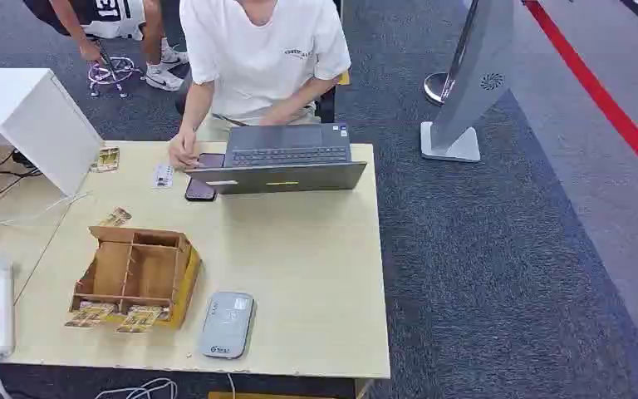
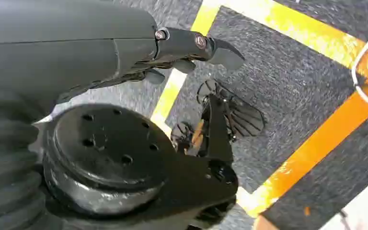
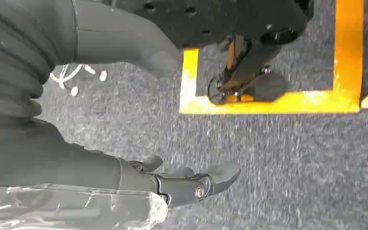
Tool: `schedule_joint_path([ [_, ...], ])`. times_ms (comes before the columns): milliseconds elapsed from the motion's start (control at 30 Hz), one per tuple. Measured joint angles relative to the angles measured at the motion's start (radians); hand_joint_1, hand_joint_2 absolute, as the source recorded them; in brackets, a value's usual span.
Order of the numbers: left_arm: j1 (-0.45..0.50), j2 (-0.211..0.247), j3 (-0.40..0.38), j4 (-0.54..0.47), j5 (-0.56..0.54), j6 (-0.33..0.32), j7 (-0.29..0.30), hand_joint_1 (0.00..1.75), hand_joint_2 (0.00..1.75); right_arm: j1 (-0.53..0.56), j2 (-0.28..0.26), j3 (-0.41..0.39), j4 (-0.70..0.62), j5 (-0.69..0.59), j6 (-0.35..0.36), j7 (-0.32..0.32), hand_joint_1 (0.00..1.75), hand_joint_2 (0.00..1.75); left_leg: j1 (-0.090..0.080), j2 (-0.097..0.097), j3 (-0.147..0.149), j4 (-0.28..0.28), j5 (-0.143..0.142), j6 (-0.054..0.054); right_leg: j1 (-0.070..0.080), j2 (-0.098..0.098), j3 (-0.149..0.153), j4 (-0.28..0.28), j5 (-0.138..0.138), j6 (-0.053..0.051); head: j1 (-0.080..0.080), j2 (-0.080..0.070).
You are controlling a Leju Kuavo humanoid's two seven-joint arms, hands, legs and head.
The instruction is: Pass the card to the sensor for recognition and then transmit it.
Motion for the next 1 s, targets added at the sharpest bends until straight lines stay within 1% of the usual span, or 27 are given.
schedule_joint_path([
  [200,0.017,-0.046,0.048,-0.082,0.056,0.101,-0.026,0.0,1.75,0.034,0.047,-0.043,-0.1,0.084,-0.011,0.045,0.0,1.75,0.0,0.0,0.0,0.0,0.0,0.0,0.0,0.0,0.0,0.0,0.0,0.0,0.0,0.0],
  [300,0.044,-0.06,0.066,-0.151,0.076,0.173,-0.062,0.0,1.75,0.052,0.066,-0.048,-0.139,0.099,-0.029,0.069,0.0,1.75,0.0,0.0,0.0,0.0,0.0,0.0,0.0,0.0,0.0,0.0,0.0,0.0,0.0,0.0],
  [433,0.09,-0.074,0.083,-0.261,0.094,0.23,-0.121,0.0,1.75,0.068,0.081,-0.048,-0.173,0.099,-0.055,0.094,0.0,1.75,0.0,0.0,0.0,0.0,0.0,0.0,0.0,0.0,-0.001,0.0,0.0,0.0,0.0,0.0],
  [867,0.241,-0.097,0.162,-0.689,0.159,0.344,-0.247,0.0,1.75,0.106,0.106,-0.052,-0.258,0.117,-0.084,0.142,0.0,1.75,0.0,0.0,0.001,0.0,0.0,0.0,0.0,0.0,0.0,0.0,0.0,0.0,0.0,0.0],
  [933,0.241,-0.097,0.177,-0.716,0.193,0.341,-0.277,0.0,1.75,0.105,0.107,-0.055,-0.26,0.132,-0.076,0.14,0.0,1.75,0.0,0.0,0.001,0.0,0.0,0.0,0.0,0.0,0.0,0.0,0.0,0.0,0.0,0.0],
  [1000,0.241,-0.098,0.216,-0.763,0.22,0.325,-0.308,0.0,1.75,0.107,0.108,-0.063,-0.267,0.145,-0.068,0.135,0.0,1.75,0.0,0.0,0.001,0.0,0.0,0.0,0.0,0.0,0.0,0.0,0.0,0.0,0.0,0.0],
])
